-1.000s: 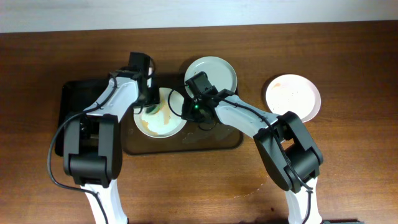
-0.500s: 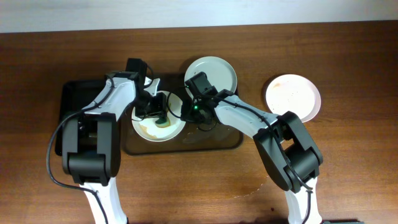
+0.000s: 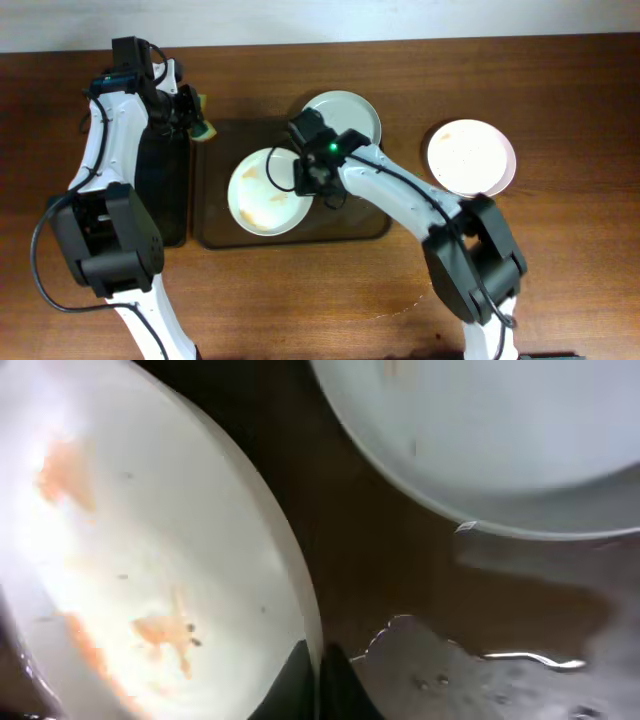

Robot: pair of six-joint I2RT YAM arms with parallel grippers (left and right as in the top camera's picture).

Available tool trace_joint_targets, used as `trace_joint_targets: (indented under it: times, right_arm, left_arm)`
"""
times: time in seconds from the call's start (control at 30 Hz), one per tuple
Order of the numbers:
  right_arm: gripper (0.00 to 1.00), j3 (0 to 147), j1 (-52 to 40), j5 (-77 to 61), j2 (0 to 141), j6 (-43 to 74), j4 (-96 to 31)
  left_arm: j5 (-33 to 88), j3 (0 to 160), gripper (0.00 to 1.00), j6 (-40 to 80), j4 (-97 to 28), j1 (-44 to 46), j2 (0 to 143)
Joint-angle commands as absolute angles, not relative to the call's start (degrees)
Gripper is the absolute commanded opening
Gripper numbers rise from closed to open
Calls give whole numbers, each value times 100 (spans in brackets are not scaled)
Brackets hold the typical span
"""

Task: Clean dirty plates on tray and stack at the side
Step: 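Carry the plate right and stack it on the first plate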

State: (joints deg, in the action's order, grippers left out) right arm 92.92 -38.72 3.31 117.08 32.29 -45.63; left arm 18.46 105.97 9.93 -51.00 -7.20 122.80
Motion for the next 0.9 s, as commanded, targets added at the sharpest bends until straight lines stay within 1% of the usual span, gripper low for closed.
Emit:
trace_joint_targets:
  times: [0.0, 0.03, 0.13, 0.17, 0.27, 0.33, 0.57, 0.6, 0.67, 0.73, 0.77, 0.8, 0.87]
  right_arm:
    - [4, 9743, -4458, 3280, 11382, 3020, -5033]
    - [4, 9743, -4764, 4390, 11382, 3020, -5133]
    - [4, 9743, -5371, 6346, 11382, 3020, -5190]
    - [4, 9743, -5592, 7194, 11382, 3020, -5190]
    - [4, 9743, -5970, 8676, 11382, 3017, -5192]
    - [4, 9743, -6191, 9124, 11382, 2926, -5190]
    - [4, 9743, -6375, 9105, 11382, 2877, -5253]
    - [4, 9743, -6355, 8901, 11382, 2965, -5251]
    - [4, 9743, -6180, 8007, 11382, 3052, -5260]
    - [4, 9743, -5813, 6600, 11268, 3345, -5325]
    - [4, 9743, -5544, 5767, 11078, 3395, -5339]
    - [4, 9743, -5376, 5317, 10949, 3393, -5336]
    - [4, 9743, -4709, 4123, 10516, 3336, -5387]
  left_arm:
    - [1645, 10652, 1, 1020, -5192, -718, 12278]
    - [1645, 10652, 1, 1020, -5199, -714, 12278]
    - [1459, 10604, 1, 1020, -5229, -714, 12278]
    - [1404, 10600, 1, 1020, -5280, -714, 12278]
    - [1406, 10600, 1, 1020, -5310, -714, 12278]
    - [1406, 10600, 1, 1020, -5341, -714, 12278]
    - [1402, 10600, 1, 1020, -5374, -714, 12278]
    - [1367, 10600, 1, 1020, -5374, -714, 12278]
    - [1365, 10600, 1, 1020, -5374, -714, 12278]
    - [1363, 10595, 1, 1020, -5376, -714, 12278]
    - [1363, 10591, 1, 1020, -5389, -714, 12278]
    - [1363, 10589, 1, 1020, -5389, -714, 12278]
    - [1365, 10589, 1, 1020, -5389, -714, 12278]
